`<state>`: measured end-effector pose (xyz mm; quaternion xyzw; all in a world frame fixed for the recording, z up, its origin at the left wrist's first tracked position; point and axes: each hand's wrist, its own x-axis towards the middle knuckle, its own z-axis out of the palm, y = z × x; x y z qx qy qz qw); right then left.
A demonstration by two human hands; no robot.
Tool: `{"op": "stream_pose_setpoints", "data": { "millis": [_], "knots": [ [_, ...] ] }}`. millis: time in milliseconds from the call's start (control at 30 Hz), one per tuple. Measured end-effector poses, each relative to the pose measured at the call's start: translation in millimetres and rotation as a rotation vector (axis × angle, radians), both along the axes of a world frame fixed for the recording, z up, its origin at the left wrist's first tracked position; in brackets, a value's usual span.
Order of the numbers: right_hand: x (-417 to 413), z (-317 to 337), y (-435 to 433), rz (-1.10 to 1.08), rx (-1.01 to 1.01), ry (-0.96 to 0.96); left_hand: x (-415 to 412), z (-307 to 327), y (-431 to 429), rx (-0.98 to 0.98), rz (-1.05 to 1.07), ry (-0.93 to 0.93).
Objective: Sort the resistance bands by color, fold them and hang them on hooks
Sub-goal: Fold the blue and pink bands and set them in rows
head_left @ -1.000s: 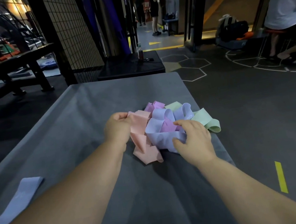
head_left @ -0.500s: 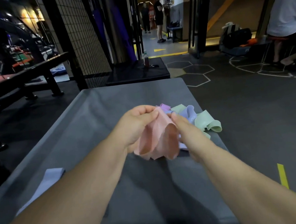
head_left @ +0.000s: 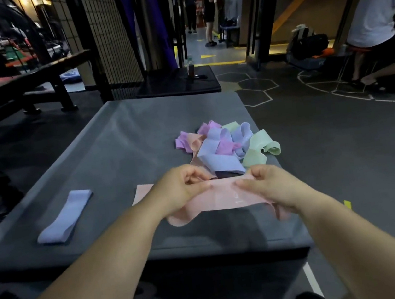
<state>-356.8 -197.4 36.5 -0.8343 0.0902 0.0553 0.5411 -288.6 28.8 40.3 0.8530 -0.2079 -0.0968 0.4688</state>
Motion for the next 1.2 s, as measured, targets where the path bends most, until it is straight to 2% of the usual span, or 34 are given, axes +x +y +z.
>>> {"op": "stream_pose_setpoints", "data": {
  "millis": [133,233,600,800,967,1200],
  "knots": [
    [-4.2,-11.4,-15.3,-0.007,-0.246,0.098,0.5,-13.3,-1.3,0.261,-0.029,-0.091],
    [1.6,-27.5,-20.1,0.014,-0.381,0.093,3.6,-21.5,-4.3,0.41,-0.077,-0.108],
    [31.7,-44.5,-8.5,0.066,-0.753,0.032,22.3,-41.0,-3.7,0.468,-0.001,-0.116],
    [29.3,-35.3,-16.7,0.102,-0.791,-0.018,18.3,-50.2,3.8,0.554,0.065,-0.17],
    [21.2,-40.4,-44.6,0.107,-0.728,-0.032,9.6,-59.6,13.1,0.52,0.179,-0.143],
    [17.4,-39.9,-33.8,0.121,-0.664,-0.206,4.5,-64.4,20.7,0.443,0.195,-0.115]
  ]
}}
